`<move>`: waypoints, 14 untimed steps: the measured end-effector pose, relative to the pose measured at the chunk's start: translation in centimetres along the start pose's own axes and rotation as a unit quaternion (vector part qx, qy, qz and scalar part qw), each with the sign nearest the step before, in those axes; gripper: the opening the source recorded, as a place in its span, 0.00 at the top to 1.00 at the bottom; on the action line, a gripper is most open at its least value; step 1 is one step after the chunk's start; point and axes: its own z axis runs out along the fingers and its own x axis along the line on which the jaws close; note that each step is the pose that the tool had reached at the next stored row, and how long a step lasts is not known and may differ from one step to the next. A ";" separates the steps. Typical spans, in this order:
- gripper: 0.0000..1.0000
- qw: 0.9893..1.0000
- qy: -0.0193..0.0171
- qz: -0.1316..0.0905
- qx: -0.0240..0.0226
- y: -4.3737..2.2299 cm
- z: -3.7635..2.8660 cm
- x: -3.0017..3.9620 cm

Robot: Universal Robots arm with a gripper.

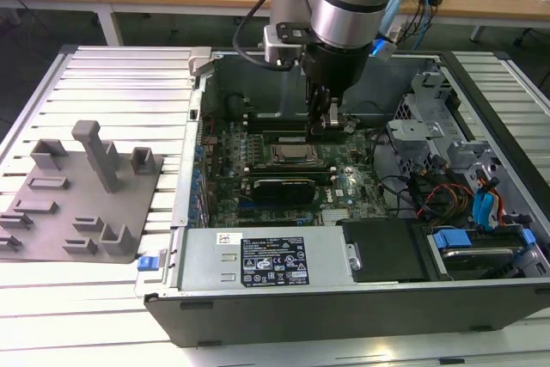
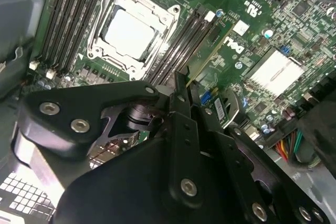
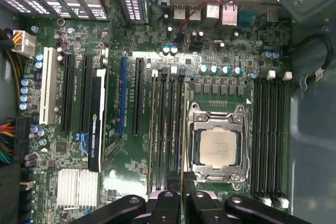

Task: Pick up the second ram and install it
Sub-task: 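Insert the second ram into the second slot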

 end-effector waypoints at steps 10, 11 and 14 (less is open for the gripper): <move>0.86 1.000 0.000 0.000 0.000 0.41 0.91 0.02; 0.86 1.000 0.000 0.000 0.000 0.41 0.98 0.02; 0.86 1.000 0.000 0.000 0.000 0.62 1.19 0.02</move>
